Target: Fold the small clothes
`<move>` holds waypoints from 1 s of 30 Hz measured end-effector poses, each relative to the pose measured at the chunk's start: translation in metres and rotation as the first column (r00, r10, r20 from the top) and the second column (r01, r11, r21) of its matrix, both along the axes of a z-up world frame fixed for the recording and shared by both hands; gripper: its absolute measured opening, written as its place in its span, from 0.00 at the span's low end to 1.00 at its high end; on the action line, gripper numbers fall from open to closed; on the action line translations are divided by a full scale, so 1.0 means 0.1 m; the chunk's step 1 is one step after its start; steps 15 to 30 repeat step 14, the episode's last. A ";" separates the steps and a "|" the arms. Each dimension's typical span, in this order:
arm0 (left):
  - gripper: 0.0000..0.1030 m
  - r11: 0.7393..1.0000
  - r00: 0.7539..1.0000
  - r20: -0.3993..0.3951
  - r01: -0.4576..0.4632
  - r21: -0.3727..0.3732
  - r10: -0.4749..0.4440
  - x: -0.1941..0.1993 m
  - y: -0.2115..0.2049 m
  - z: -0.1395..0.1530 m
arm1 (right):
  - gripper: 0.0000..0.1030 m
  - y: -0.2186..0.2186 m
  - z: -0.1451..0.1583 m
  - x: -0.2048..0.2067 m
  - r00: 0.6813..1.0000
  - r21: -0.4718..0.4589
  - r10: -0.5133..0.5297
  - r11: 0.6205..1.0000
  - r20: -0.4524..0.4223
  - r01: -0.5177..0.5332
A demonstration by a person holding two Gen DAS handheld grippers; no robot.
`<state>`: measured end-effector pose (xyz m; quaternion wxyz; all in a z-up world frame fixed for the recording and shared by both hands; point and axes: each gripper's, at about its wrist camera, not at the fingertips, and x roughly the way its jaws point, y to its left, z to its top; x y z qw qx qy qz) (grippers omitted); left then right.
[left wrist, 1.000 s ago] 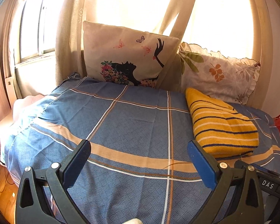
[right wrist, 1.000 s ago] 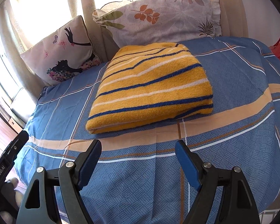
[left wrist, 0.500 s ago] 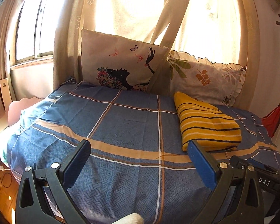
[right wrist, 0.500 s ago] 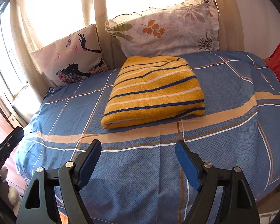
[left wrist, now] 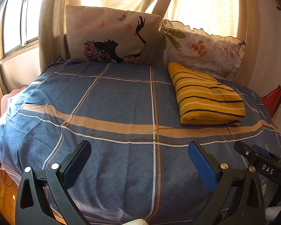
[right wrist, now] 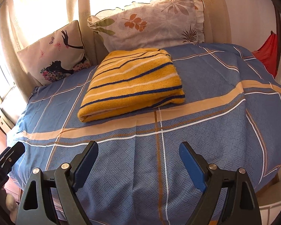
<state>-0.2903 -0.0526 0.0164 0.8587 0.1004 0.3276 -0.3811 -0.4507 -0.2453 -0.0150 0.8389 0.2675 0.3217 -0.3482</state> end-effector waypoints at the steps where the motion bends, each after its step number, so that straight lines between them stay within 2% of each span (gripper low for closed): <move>1: 1.00 1.000 1.000 -0.002 0.018 0.004 -0.018 0.00 -0.05 0.01 | 0.89 -0.01 -0.02 0.01 1.000 -0.003 0.006 1.000 -0.003 -0.006; 6: 1.00 0.997 0.995 0.057 0.083 0.004 -0.083 -0.02 -0.38 0.22 | 0.89 -0.13 0.00 0.05 1.000 -0.017 0.011 1.000 0.001 -0.011; 9: 1.00 0.992 0.992 0.026 0.123 0.007 -0.124 0.01 -0.55 0.25 | 0.89 -0.25 0.03 0.06 1.000 -0.015 -0.004 1.000 0.016 0.004; 14: 1.00 0.987 0.988 -0.030 0.150 0.058 -0.148 0.01 -0.73 0.09 | 0.89 -0.33 0.08 0.12 1.000 -0.046 0.014 0.999 0.011 -0.014; 30: 1.00 0.987 0.988 -0.030 0.150 0.058 -0.148 0.01 -0.73 0.09 | 0.89 -0.33 0.08 0.12 1.000 -0.046 0.014 0.999 0.011 -0.014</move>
